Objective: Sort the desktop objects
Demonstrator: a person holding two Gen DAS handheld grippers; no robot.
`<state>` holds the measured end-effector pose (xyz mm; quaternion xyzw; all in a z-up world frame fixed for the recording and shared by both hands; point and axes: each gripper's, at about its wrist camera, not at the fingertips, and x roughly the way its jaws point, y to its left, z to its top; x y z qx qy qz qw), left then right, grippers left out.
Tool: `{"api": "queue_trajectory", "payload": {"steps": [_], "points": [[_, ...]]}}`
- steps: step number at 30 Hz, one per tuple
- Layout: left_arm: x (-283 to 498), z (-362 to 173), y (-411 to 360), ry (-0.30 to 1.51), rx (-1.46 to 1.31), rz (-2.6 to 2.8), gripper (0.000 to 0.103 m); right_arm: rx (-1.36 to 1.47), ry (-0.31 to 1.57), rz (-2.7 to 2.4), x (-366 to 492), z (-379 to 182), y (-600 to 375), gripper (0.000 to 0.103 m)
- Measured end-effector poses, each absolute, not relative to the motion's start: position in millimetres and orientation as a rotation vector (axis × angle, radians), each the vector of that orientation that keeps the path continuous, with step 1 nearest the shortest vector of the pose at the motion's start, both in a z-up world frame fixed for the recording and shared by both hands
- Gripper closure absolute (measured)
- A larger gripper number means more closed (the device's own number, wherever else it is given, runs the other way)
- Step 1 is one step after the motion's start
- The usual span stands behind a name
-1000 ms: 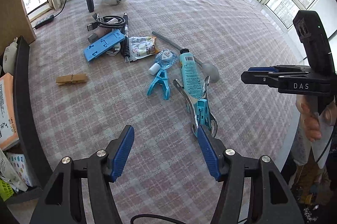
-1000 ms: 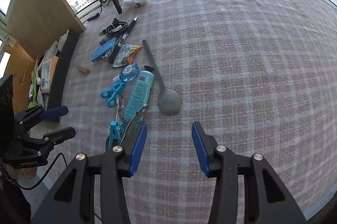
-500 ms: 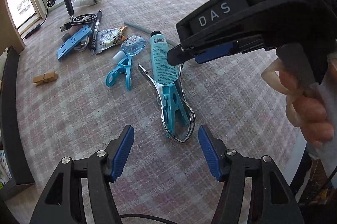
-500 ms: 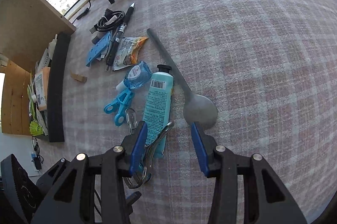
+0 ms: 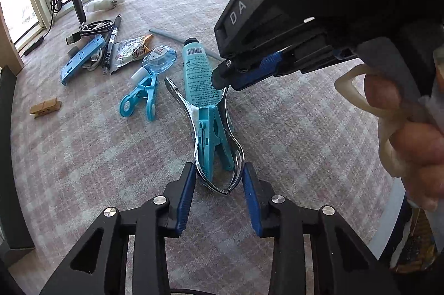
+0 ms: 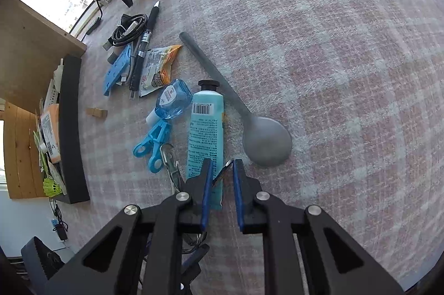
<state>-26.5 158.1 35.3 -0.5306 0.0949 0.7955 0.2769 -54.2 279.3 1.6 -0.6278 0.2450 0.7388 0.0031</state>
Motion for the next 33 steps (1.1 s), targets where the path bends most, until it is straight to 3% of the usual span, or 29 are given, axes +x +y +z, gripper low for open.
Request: {"api": "queue_trajectory", "payload": {"steps": [6, 8, 9, 10, 19, 23, 27, 33], "points": [[-25, 57, 149, 0.202, -1.348, 2.154, 0.070, -1.924, 0.880, 2.353, -53, 23, 282, 0.092], [-28, 60, 145, 0.190, -1.347, 2.169, 0.080, -1.906, 0.898, 2.382, -52, 34, 281, 0.097], [-30, 62, 144, 0.182, -1.351, 2.176, 0.090, -1.900, 0.891, 2.394, -52, 40, 279, 0.100], [-31, 63, 143, 0.175, -1.351, 2.177, 0.092, -1.899, 0.880, 2.405, -54, 45, 277, 0.100], [-36, 61, 129, 0.072, -1.398, 2.174, 0.091, -1.878, 0.831, 2.444, -59, 56, 271, 0.100], [-32, 71, 127, 0.046, -1.393, 2.177, 0.085, -1.888, 0.807, 2.472, -56, 62, 262, 0.100], [-40, 78, 122, 0.008, -1.383, 2.201, 0.065, -1.890, 0.778, 2.505, -53, 70, 253, 0.100], [-53, 89, 114, -0.063, -1.358, 2.194, 0.064, -1.899, 0.765, 2.513, -52, 73, 246, 0.100]]}}
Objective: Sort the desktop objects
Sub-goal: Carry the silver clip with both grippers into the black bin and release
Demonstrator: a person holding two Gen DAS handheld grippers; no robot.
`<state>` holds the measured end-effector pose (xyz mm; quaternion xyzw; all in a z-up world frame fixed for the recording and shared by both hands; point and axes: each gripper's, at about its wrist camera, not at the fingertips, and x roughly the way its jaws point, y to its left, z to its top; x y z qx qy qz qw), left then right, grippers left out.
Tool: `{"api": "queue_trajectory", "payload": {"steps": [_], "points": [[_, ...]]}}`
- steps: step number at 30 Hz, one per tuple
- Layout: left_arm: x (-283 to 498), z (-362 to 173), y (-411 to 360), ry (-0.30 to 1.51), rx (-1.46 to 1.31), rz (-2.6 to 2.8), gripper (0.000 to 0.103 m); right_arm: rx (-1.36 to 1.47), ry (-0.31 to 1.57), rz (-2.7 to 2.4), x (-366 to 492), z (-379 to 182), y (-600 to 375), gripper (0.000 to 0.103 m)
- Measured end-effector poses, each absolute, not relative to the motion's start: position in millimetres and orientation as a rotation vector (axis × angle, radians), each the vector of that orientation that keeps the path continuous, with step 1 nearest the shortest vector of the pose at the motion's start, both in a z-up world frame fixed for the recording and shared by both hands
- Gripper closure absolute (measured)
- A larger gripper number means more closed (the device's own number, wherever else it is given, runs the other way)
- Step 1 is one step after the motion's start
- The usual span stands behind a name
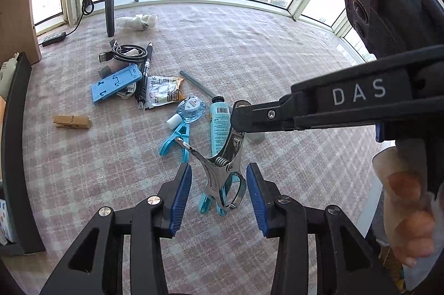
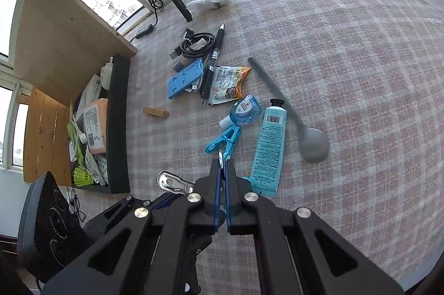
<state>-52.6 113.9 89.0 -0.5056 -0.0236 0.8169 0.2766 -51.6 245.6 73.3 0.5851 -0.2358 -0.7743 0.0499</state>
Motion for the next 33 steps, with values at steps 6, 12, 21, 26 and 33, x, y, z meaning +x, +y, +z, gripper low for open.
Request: {"api": "queue_trajectory", "payload": {"steps": [6, 12, 21, 26, 33], "points": [[-58, 102, 108, -0.068, -1.323, 2.215, 0.075, 1.753, -0.701, -2.364, -51, 85, 238, 0.100], [-70, 114, 88, -0.166, -1.321, 2.208, 0.090, 1.722, -0.701, -2.373, -55, 100, 236, 0.100], [-69, 129, 78, -0.117, -1.272, 2.264, 0.090, 1.680, -0.661, -2.389, -57, 116, 221, 0.100], [-70, 138, 62, -0.124, -1.254, 2.299, 0.090, 1.653, -0.628, -2.396, -61, 125, 207, 0.100], [-68, 158, 18, -0.135, -1.220, 2.404, 0.090, 1.590, -0.542, -2.382, -74, 147, 165, 0.100]]}}
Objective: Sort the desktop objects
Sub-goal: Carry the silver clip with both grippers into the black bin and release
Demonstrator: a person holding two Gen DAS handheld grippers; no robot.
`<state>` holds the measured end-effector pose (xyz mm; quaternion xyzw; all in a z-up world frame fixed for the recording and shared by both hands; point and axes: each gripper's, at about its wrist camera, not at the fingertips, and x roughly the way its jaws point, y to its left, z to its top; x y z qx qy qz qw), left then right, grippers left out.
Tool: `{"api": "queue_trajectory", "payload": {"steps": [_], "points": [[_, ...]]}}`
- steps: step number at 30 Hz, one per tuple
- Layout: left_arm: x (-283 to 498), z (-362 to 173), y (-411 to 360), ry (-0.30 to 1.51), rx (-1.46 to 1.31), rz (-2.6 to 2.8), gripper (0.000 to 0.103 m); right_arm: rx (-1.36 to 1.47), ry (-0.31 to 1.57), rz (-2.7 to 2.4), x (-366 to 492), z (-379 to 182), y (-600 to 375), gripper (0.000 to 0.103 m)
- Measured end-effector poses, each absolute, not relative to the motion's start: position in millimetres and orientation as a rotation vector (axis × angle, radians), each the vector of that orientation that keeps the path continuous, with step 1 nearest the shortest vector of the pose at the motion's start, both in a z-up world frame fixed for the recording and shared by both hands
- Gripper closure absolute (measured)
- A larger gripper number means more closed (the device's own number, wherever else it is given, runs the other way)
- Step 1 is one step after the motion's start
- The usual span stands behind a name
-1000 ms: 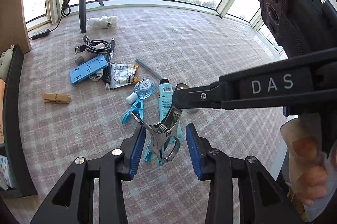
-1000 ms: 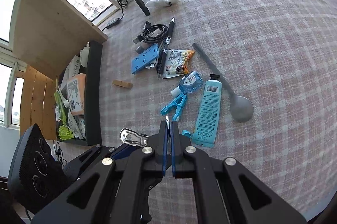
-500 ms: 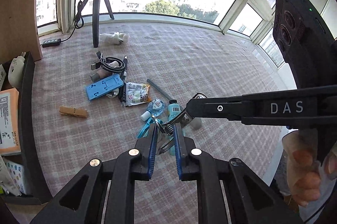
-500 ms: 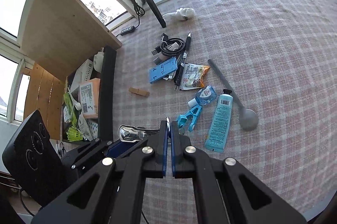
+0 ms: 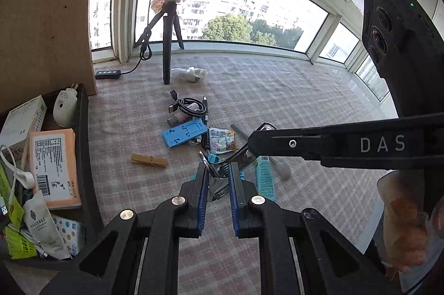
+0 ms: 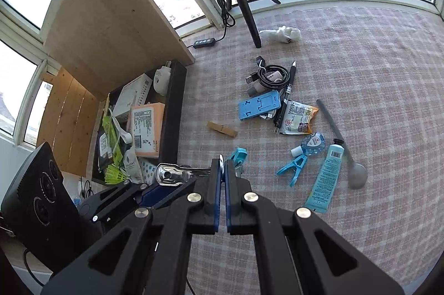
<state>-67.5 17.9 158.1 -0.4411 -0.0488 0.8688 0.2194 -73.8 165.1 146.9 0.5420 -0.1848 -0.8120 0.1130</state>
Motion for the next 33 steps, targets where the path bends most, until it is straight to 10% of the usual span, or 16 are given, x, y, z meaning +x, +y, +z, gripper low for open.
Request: {"api": "queue_trajectory", "payload": {"steps": [30, 33], "points": [[-32, 193, -316, -0.393, -1.273, 2.897, 0.091, 1.420, -0.101, -2.000, -138, 201, -204, 0.099], [-35, 182, -330, -0.418, -1.357, 2.903, 0.066, 1.402, -0.048, -2.008, -138, 201, -222, 0.094]]}}
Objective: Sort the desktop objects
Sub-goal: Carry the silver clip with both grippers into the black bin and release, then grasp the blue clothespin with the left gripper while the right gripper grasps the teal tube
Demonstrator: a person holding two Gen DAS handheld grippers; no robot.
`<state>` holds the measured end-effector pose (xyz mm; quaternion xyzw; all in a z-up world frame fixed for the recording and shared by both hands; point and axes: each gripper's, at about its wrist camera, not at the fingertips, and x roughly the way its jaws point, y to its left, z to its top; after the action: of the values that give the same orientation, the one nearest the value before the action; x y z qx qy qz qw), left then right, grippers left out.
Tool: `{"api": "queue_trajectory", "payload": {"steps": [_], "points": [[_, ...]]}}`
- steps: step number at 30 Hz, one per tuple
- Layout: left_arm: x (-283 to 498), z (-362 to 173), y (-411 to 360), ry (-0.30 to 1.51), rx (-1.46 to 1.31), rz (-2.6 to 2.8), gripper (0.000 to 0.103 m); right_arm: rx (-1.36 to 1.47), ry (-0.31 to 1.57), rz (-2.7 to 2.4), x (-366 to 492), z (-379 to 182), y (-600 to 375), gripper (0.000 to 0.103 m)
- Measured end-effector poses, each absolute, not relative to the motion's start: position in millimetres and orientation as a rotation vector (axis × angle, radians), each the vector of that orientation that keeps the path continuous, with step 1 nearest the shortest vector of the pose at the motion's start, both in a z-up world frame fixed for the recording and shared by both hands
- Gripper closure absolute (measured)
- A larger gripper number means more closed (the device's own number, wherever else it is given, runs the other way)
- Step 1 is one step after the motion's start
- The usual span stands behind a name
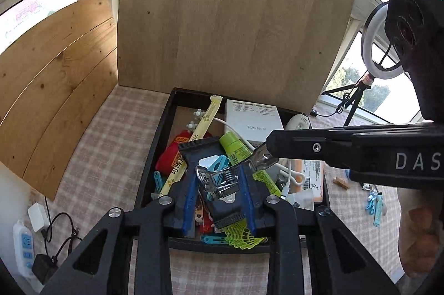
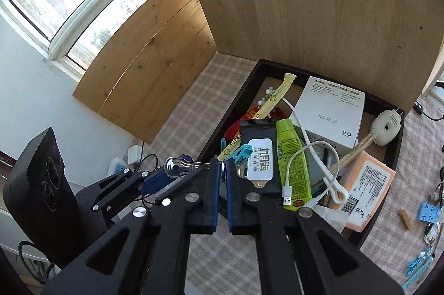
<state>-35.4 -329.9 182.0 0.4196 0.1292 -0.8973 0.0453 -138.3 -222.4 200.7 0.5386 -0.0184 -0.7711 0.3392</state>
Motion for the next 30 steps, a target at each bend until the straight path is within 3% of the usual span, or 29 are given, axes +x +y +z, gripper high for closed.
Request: {"api": "queue_trajectory", "payload": {"steps": [3, 15, 19, 30], "points": [[-33, 177, -335, 0.398, 1.274, -2.734, 0.066, 1.392, -0.011, -2.037, -139, 199, -228, 0.088], [-26, 175, -326, 0.413, 1.287, -2.729, 0.066, 1.442, -0.058, -2.110, -143, 184, -173, 0.086], [-25, 176, -303, 0.398, 1.306, -2.749, 0.066, 1.452, -0.089, -2.169, -140, 179, -133, 0.077], [-51, 153, -188, 0.303, 1.483, -2.849, 0.066, 1.533, -0.186, -2.399, -119, 143, 29, 0.076]]}}
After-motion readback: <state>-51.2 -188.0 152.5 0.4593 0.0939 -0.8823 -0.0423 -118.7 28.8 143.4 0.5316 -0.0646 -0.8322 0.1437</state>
